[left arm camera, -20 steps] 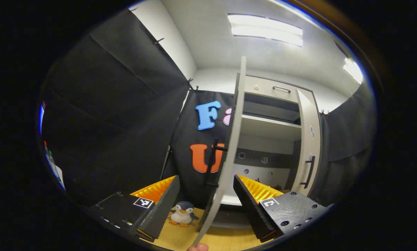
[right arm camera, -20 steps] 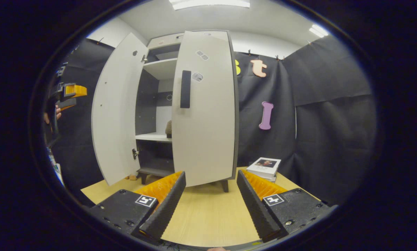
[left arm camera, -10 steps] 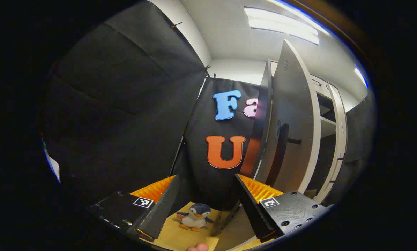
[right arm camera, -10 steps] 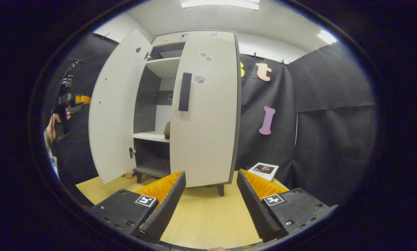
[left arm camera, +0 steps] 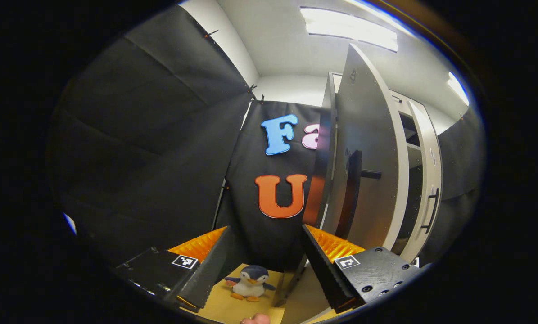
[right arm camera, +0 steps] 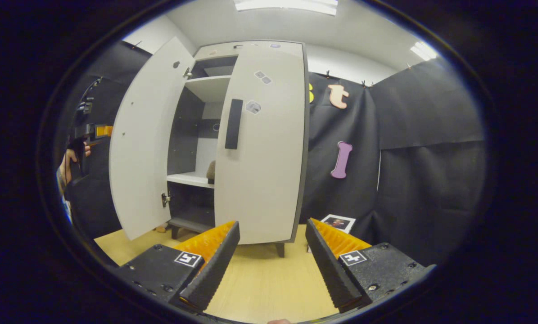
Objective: Grab one shoe with the right hand and put it into the shoe cabinet, grab the other shoe with the left hand and put it into the shoe cabinet; then close the right door with the right hand and the left door with the left hand.
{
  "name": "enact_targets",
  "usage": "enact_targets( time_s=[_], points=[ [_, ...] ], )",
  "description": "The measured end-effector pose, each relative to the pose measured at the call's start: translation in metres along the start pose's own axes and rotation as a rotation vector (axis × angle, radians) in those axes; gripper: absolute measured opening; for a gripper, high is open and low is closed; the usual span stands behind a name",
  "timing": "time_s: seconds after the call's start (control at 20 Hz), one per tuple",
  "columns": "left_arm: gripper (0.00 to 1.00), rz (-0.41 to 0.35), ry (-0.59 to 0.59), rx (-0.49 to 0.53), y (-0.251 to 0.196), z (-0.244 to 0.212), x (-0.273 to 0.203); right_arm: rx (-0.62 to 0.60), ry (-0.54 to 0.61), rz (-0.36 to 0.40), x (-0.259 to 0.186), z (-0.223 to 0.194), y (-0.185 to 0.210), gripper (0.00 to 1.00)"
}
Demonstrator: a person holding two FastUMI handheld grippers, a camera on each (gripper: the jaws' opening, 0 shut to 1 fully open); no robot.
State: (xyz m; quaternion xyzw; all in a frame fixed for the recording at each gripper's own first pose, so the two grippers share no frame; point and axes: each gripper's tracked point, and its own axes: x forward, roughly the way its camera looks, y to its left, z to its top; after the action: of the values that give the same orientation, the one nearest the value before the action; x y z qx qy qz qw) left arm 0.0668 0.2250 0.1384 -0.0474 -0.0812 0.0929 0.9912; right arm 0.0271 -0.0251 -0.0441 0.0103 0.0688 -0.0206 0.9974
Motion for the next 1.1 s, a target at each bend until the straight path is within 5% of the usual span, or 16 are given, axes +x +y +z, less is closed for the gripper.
enact_targets(
  time_s=[0.7, 1.1],
  points=[
    [0.99, -0.232, 0.027, -0.112, -0.134, -0.025, -0.006, 0.023, 0.027, -0.054, 0.002, -0.009, -0.021, 0.96],
    [0.99, -0.259, 0.040, -0.119, -0.141, -0.022, -0.010, 0.063, 0.077, -0.085, 0.001, -0.022, -0.032, 0.94]
  ],
)
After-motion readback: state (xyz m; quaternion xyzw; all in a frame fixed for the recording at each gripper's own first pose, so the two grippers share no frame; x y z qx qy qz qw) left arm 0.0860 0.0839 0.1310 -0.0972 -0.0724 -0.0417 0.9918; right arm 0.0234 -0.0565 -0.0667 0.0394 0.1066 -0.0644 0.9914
